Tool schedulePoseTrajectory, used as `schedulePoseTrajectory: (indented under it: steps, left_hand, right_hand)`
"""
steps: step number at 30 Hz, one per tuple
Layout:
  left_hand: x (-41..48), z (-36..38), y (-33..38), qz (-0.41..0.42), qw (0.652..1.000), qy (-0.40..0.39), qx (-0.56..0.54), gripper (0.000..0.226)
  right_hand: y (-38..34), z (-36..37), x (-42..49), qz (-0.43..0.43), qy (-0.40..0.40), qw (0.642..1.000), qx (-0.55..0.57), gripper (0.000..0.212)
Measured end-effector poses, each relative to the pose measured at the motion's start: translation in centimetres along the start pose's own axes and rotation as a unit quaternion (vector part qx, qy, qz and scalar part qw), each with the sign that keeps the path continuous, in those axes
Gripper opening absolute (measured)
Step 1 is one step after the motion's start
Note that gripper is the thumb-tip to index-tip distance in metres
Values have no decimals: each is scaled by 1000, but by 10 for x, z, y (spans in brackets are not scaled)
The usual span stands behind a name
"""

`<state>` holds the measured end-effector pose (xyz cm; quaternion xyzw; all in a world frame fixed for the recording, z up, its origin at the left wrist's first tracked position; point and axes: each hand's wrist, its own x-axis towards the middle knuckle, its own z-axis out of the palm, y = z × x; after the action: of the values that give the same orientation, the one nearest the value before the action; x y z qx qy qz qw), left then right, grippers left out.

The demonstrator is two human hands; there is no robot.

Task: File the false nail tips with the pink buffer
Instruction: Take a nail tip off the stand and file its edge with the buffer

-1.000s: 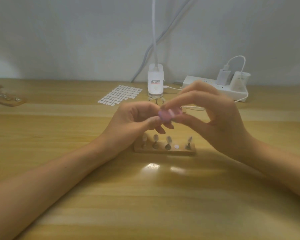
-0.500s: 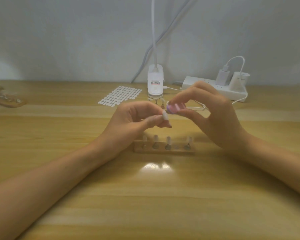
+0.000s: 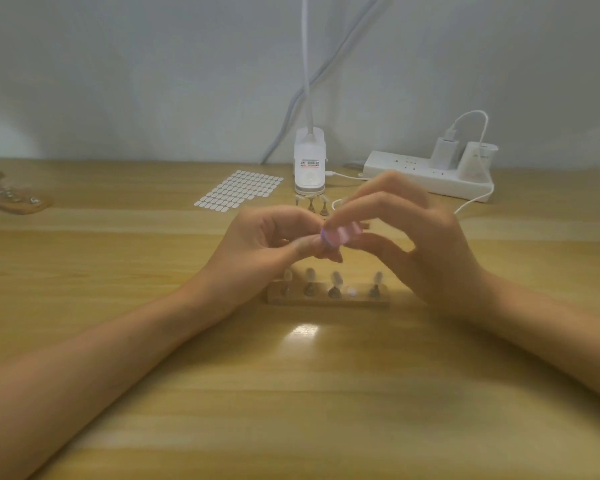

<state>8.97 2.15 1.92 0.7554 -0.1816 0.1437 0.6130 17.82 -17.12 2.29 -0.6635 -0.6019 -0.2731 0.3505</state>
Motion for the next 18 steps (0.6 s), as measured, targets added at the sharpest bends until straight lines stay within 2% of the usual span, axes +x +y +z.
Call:
schedulePoseTrajectory:
  steps: [4, 6, 8, 10, 12, 14, 18]
  left_hand:
    - [-1, 1, 3, 16, 1000, 11, 16, 8]
    - [-1, 1, 2, 20, 998, 56, 12, 9]
    - [-1, 1, 2, 13, 994, 108, 7, 14]
    - [-1, 2, 5, 27, 992, 122, 14, 12]
    - [-2, 6, 10, 51, 993, 95, 48, 8]
    - [-4, 12, 14, 74, 987, 52, 135, 8]
    - [-13, 26, 14, 51, 971, 4, 234, 13]
  right_hand:
    - [21, -10, -8, 135, 12, 991, -12, 10]
    - [24, -11, -10, 180, 43, 982, 22, 13]
    - [24, -9, -10, 197, 43, 978, 44, 12]
    - [23, -7, -11, 190, 24, 981, 39, 9]
    - [22, -7, -10, 185, 18, 982, 39, 9]
    - [21, -8, -10, 181, 17, 982, 43, 13]
    - [21, -8, -11, 164, 1, 986, 39, 10]
